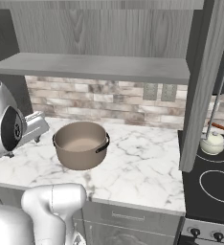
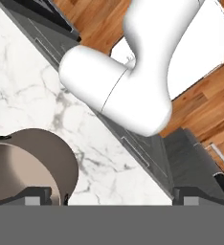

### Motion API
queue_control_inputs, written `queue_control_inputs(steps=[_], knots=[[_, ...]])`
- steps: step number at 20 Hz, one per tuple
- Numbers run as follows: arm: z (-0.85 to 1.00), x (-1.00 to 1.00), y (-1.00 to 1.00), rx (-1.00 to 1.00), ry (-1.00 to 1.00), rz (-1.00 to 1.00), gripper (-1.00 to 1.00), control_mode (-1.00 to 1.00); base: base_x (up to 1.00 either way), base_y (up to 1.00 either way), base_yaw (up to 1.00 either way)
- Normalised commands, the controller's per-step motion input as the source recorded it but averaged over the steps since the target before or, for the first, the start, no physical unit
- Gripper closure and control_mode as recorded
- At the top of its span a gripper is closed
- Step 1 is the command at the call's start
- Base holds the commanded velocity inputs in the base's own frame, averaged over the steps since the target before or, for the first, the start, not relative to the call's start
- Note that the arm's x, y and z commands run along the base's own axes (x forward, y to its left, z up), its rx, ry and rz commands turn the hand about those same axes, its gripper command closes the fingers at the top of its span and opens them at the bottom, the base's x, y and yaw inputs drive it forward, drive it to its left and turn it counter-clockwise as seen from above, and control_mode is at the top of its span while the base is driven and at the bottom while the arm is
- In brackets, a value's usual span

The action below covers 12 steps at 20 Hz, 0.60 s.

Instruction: Pick the kettle from the cabinet and place it on a stove burner. Then pick the pot from the counter and place it on another stove burner. Finally, turn both burners on.

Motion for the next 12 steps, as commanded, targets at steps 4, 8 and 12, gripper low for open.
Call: queue_control_inputs(steps=[4,8,12], knots=[[-0.15,0.05,0.00,-0.15,-0.02,0.00,-1.00,-1.00,0.00,0.00,0.00],[-0.09,0.05,0.00,-0.13,-0.03,0.00,-1.00,-1.00,0.00,0.00,0.00],[-0.04,0.16,0.00,-0.06,0.00,0.00,-1.00,-1.00,0.00,0.00,0.00]])
